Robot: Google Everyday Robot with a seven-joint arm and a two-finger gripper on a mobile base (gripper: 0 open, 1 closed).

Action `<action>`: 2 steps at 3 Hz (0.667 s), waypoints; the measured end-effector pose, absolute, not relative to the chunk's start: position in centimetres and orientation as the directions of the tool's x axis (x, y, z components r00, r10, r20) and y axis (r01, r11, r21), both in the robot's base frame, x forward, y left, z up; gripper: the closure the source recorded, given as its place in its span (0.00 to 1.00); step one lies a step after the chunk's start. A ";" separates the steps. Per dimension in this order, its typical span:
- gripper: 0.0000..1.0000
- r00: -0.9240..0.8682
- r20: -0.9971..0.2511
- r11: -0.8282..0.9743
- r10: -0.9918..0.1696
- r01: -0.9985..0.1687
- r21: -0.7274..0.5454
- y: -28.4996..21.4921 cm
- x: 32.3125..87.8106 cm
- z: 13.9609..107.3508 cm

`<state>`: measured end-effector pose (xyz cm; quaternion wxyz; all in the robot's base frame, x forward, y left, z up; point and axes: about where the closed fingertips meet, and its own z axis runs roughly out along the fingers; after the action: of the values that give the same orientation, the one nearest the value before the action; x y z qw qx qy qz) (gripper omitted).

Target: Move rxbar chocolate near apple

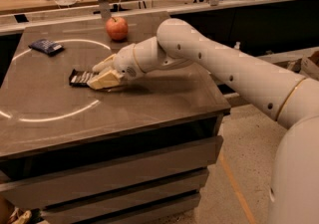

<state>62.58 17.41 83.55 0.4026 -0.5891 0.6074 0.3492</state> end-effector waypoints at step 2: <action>1.00 0.114 -0.904 0.359 -0.413 -0.891 -0.276 9.5 66.2 91.6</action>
Offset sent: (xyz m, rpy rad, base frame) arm 0.0829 -0.1673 0.1641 0.1137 -0.4871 -0.6567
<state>66.24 9.46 91.64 0.5352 -0.5200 0.6271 0.2234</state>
